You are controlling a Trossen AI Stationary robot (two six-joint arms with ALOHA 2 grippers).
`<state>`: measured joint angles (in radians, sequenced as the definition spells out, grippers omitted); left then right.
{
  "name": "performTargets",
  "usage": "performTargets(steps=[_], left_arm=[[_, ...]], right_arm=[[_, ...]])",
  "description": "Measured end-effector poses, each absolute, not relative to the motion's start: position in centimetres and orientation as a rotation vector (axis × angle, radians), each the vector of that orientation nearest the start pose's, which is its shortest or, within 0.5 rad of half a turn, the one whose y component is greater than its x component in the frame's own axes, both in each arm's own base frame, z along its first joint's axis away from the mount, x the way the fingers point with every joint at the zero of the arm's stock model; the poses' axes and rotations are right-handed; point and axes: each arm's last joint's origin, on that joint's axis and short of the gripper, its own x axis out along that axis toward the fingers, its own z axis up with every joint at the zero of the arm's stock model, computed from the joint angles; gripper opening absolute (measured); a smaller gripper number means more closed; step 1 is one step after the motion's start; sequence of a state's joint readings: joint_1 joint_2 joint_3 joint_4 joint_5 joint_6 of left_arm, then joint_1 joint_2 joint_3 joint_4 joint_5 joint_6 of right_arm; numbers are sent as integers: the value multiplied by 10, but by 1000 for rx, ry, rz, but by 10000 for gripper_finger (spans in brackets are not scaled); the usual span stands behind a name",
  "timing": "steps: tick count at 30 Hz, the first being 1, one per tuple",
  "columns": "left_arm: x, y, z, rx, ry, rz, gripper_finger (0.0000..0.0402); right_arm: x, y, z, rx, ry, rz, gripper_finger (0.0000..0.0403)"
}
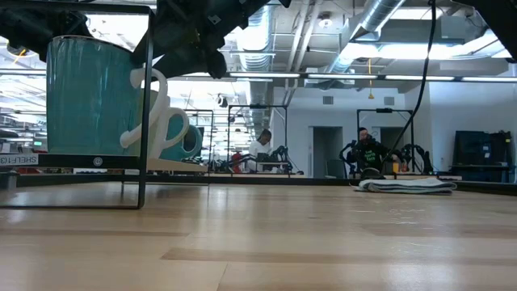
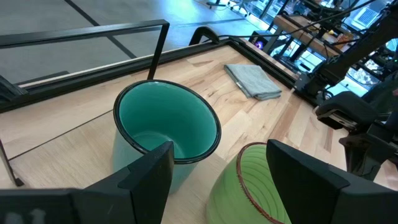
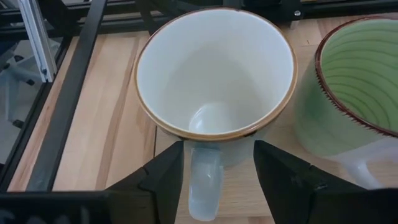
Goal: Stack small to large cups/mugs on shelf
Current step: Put the white mug on the shelf, then return to Home Position
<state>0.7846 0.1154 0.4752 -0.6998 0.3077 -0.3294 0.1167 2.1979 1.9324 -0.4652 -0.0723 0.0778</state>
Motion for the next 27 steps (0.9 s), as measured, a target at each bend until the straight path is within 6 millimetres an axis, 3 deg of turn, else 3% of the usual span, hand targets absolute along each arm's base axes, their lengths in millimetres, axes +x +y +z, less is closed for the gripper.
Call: performTargets(steps=[15, 27], left_arm=[[46, 33, 245, -499, 214, 519, 248], [46, 33, 245, -499, 214, 519, 248]], right_arm=[[496, 64, 247, 64, 728, 155, 213], [487, 63, 239, 133, 855, 130, 214]])
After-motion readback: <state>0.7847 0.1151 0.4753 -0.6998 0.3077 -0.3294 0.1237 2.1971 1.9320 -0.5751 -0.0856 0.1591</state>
